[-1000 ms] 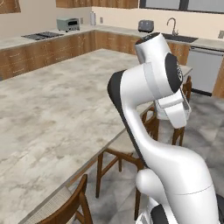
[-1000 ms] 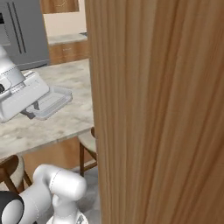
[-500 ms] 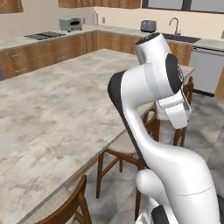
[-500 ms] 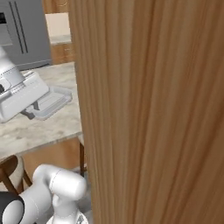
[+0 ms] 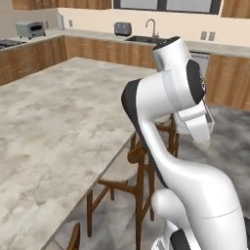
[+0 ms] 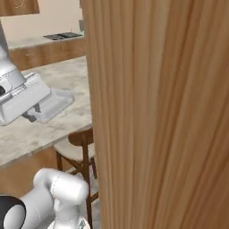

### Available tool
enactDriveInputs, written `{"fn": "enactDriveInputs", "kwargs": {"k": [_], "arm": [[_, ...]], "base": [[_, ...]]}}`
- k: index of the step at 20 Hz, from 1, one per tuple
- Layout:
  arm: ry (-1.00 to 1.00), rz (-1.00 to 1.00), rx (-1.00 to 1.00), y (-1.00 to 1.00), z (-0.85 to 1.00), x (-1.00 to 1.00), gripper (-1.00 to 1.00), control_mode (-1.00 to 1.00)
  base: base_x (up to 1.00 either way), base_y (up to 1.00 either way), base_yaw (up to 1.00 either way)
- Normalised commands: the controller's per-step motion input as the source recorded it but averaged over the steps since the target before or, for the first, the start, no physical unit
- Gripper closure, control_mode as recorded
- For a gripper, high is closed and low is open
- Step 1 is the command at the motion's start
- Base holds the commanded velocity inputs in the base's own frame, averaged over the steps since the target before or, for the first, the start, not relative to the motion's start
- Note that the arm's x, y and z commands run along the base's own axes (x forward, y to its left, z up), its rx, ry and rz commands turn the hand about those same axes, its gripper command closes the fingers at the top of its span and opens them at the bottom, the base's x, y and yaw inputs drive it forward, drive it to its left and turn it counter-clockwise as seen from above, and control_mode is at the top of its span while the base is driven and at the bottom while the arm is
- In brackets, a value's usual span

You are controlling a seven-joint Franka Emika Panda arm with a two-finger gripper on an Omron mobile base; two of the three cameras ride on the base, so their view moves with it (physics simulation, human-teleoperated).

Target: Retrieve the tupperware from the cabinet, then place the raw meat into the tupperware to avoid contamination.

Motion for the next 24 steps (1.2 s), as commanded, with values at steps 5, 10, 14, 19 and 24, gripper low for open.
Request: {"fn": "enactDriveInputs", "kwargs": {"k": [5, 10, 14, 19, 24], "arm": [[0.0, 0.0, 0.0, 0.0, 0.0, 0.0, 1.0, 1.0], [0.0, 0.0, 0.0, 0.0, 0.0, 0.0, 1.0, 1.0], [0.0, 0.0, 0.0, 0.0, 0.0, 0.0, 1.0, 1.0], [0.0, 0.0, 0.0, 0.0, 0.0, 0.0, 1.0, 1.0], [0.0, 0.0, 0.0, 0.0, 0.0, 0.0, 1.0, 1.0]], "base": [[0.33, 0.01, -0.38], [0.7, 0.18, -0.28], [0.54, -0.06, -0.24], [0.47, -0.71, -0.13], [0.02, -0.91, -0.06]]}}
